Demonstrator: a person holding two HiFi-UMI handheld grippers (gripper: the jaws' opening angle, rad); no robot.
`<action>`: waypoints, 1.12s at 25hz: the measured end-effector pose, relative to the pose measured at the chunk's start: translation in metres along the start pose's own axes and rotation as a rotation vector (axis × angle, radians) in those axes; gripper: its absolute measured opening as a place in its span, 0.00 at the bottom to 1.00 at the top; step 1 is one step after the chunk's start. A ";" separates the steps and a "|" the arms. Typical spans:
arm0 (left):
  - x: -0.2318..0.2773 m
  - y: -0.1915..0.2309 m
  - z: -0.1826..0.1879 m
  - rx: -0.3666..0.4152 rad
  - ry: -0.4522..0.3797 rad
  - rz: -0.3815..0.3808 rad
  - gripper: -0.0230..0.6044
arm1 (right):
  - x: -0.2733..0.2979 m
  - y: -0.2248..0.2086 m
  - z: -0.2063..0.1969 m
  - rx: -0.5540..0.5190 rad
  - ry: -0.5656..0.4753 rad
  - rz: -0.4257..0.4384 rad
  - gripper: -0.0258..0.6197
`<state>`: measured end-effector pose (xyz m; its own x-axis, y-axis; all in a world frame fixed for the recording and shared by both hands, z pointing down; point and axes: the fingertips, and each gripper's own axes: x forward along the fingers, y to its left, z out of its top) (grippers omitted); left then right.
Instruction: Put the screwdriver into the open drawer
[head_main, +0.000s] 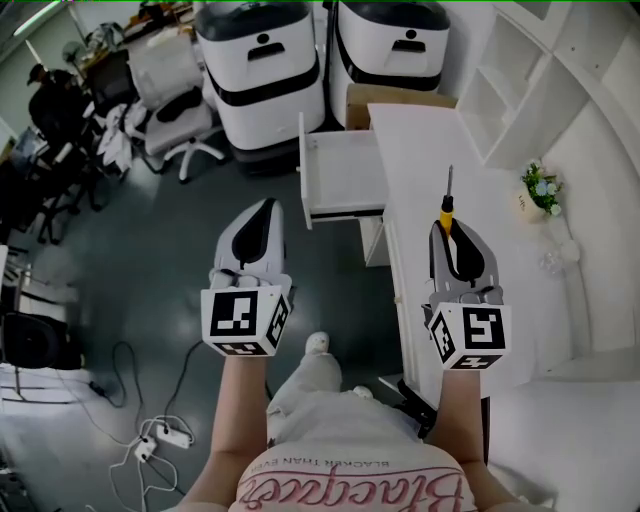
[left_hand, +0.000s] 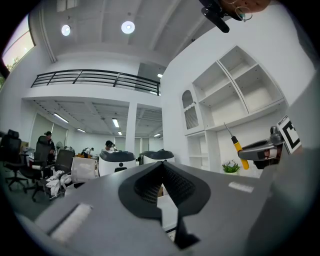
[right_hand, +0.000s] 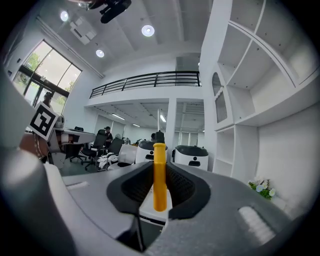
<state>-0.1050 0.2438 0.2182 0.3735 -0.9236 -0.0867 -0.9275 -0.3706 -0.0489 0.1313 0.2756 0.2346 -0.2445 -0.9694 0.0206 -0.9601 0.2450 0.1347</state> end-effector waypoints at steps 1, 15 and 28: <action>0.007 0.007 -0.002 -0.005 0.004 -0.002 0.07 | 0.009 0.001 0.000 -0.002 0.007 -0.003 0.16; 0.085 0.070 -0.014 -0.010 0.020 -0.088 0.07 | 0.102 0.020 -0.006 -0.004 0.065 -0.052 0.16; 0.113 0.087 -0.020 -0.013 0.023 -0.122 0.07 | 0.132 0.024 -0.011 0.005 0.096 -0.076 0.16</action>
<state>-0.1435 0.1054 0.2239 0.4837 -0.8733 -0.0583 -0.8751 -0.4818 -0.0444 0.0773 0.1533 0.2518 -0.1571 -0.9819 0.1054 -0.9761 0.1706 0.1345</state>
